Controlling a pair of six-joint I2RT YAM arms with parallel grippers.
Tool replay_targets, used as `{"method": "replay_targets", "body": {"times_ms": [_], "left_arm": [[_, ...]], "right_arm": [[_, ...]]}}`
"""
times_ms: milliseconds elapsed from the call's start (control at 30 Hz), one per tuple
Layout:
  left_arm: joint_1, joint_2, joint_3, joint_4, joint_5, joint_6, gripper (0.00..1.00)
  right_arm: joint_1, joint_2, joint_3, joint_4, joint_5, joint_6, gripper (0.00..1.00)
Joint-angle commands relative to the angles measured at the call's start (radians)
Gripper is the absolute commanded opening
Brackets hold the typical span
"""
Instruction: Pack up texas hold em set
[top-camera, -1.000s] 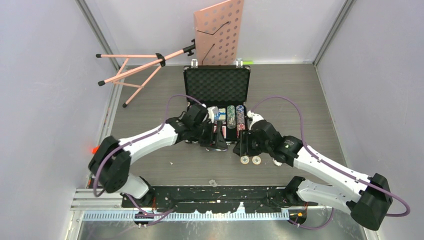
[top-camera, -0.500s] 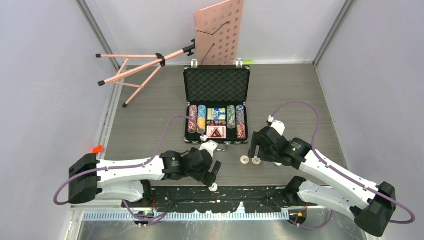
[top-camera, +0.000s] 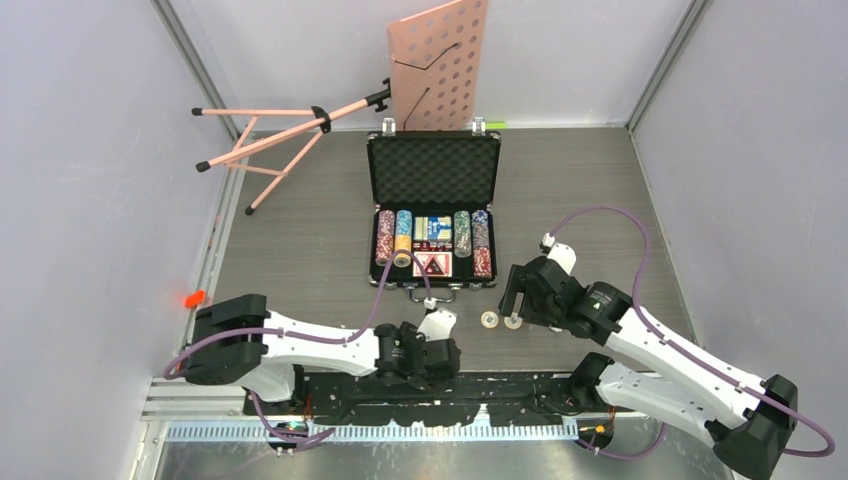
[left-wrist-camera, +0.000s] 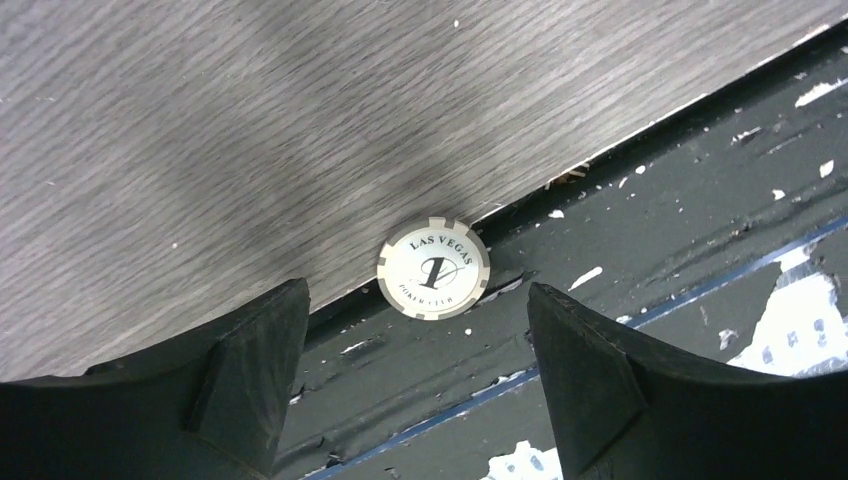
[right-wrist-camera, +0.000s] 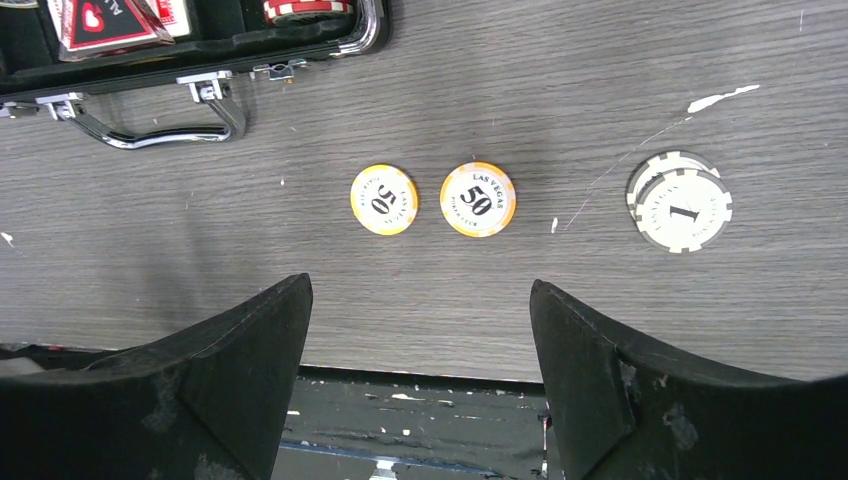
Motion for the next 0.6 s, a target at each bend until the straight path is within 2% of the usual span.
{"method": "replay_targets", "body": {"times_ms": [0, 233, 400, 567], "left_arm": [[-0.006, 0.03, 0.037, -0.002, -0.019, -0.112, 0.81], [-0.005, 0.101, 0.055, 0.004, -0.003, -0.156, 0.71], [-0.008, 0.141, 0.076, -0.01, 0.02, -0.18, 0.54], [-0.017, 0.147, 0.087, -0.08, 0.006, -0.221, 0.52]], "right_arm": [[0.003, -0.038, 0.004, 0.005, 0.032, 0.016, 0.86], [0.004, -0.061, -0.005, 0.009, 0.016, 0.006, 0.86], [0.004, -0.065, -0.003, 0.012, 0.01, -0.004, 0.86], [0.003, -0.068, -0.008, 0.025, -0.007, -0.01, 0.86]]}}
